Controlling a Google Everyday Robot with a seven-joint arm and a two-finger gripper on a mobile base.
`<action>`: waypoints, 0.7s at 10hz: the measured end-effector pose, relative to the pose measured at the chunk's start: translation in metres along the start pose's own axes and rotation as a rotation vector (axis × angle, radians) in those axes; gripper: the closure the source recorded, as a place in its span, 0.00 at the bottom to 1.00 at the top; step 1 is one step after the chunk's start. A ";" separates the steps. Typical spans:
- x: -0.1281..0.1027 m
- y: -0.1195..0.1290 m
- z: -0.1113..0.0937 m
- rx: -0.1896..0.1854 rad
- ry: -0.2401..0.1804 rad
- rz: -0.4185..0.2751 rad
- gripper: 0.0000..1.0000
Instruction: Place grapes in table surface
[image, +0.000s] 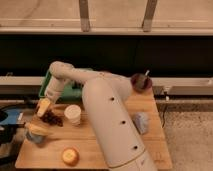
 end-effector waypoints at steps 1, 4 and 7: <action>-0.001 -0.002 0.004 -0.006 0.003 -0.002 0.20; -0.003 -0.006 0.029 -0.044 0.044 -0.009 0.20; -0.008 -0.003 0.041 -0.078 0.077 -0.020 0.20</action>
